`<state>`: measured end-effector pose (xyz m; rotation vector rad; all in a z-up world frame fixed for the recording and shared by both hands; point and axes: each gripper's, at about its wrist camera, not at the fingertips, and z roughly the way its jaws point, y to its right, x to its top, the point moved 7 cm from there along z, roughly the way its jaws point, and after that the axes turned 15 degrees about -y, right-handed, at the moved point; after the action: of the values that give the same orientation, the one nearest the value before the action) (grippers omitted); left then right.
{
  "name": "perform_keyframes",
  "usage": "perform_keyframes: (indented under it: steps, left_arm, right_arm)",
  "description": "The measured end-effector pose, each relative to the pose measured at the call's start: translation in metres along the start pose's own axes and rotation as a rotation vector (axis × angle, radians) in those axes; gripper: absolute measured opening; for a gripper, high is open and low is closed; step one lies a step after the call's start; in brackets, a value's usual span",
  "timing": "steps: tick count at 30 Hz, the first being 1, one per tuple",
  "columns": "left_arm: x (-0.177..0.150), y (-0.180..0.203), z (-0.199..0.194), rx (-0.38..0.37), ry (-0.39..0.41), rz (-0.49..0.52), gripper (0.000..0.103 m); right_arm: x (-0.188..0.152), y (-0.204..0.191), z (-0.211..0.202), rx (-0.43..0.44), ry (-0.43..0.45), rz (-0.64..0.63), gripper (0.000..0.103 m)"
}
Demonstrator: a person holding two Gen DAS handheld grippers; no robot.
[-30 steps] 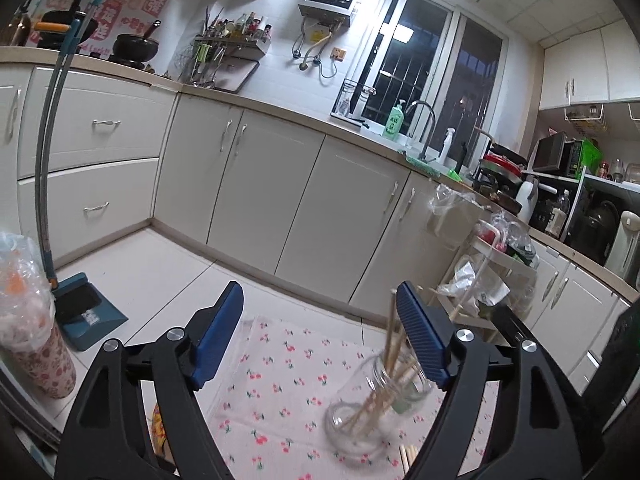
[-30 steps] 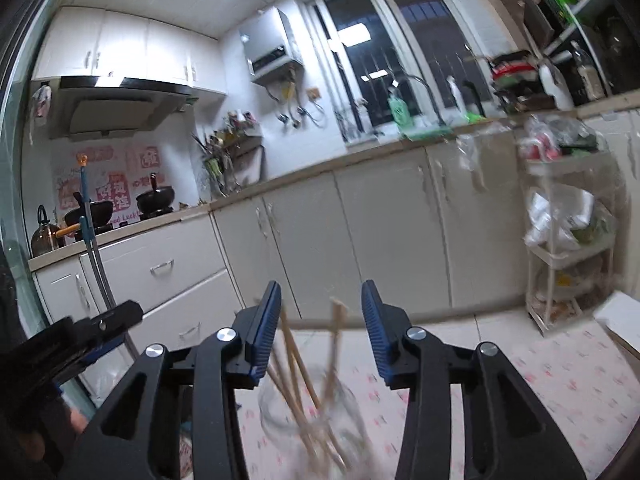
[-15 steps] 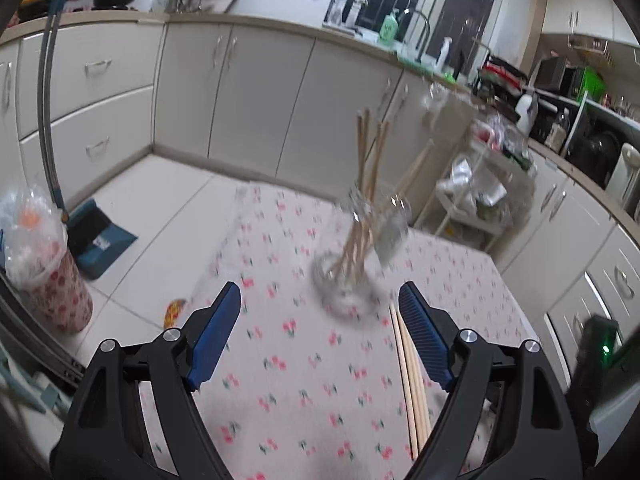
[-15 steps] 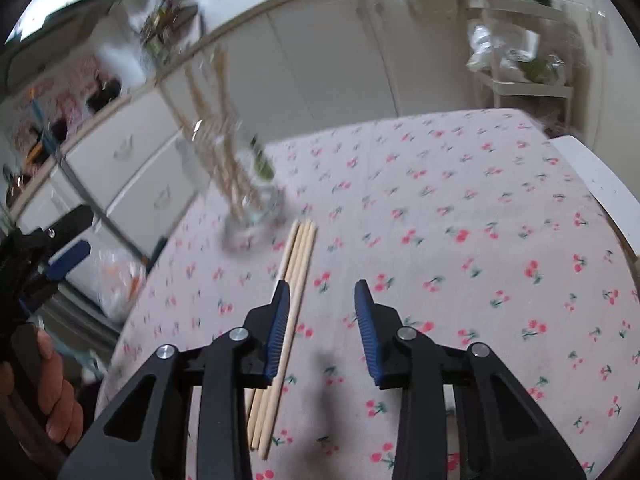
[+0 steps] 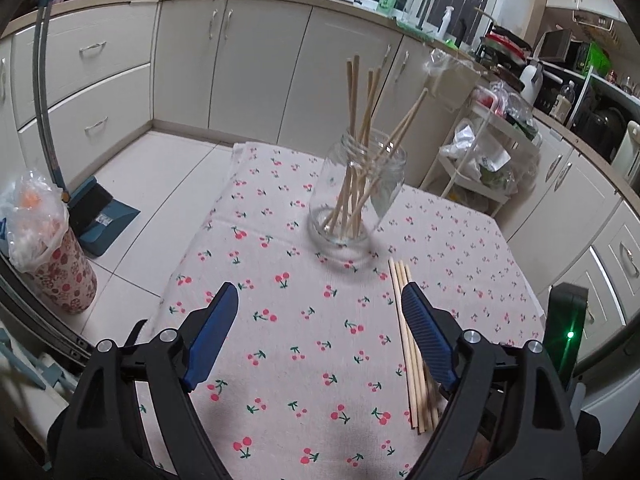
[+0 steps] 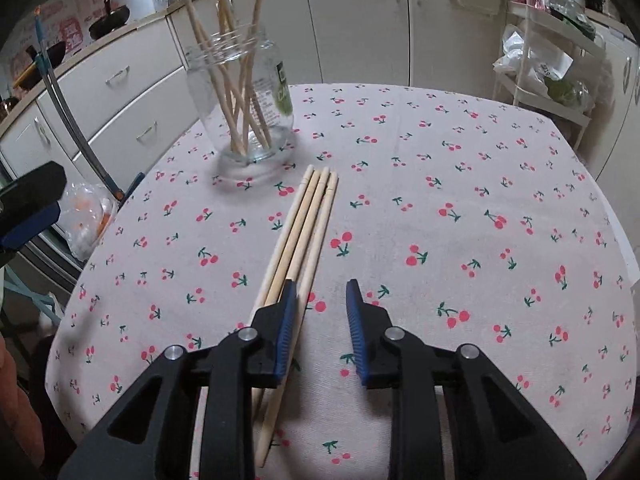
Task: Organize utensils
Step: 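Withdraw both open tools from the jar back to the remaining sticks, then close the right tool on a loose stick while the left tool grasps another stick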
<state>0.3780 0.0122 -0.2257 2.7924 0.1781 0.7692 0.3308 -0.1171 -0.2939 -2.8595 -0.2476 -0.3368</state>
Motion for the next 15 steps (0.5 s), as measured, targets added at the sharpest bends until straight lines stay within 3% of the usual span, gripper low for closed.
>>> perform_keyframes:
  steps: [4,9,15]
  left_arm:
    - [-0.002,0.004,0.011,0.024,-0.025,0.007,0.080]
    - [-0.004,0.016,0.018,0.049,-0.040,0.040,0.080]
    - [-0.007,0.027,0.023,0.057,-0.051,0.066,0.081]
  right_arm:
    - [0.006,-0.003,0.003,-0.031,0.006,-0.029,0.026]
    - [0.006,0.010,0.001,-0.046,-0.001,-0.008,0.009]
    - [-0.005,0.036,-0.006,-0.067,-0.011,0.042,0.007]
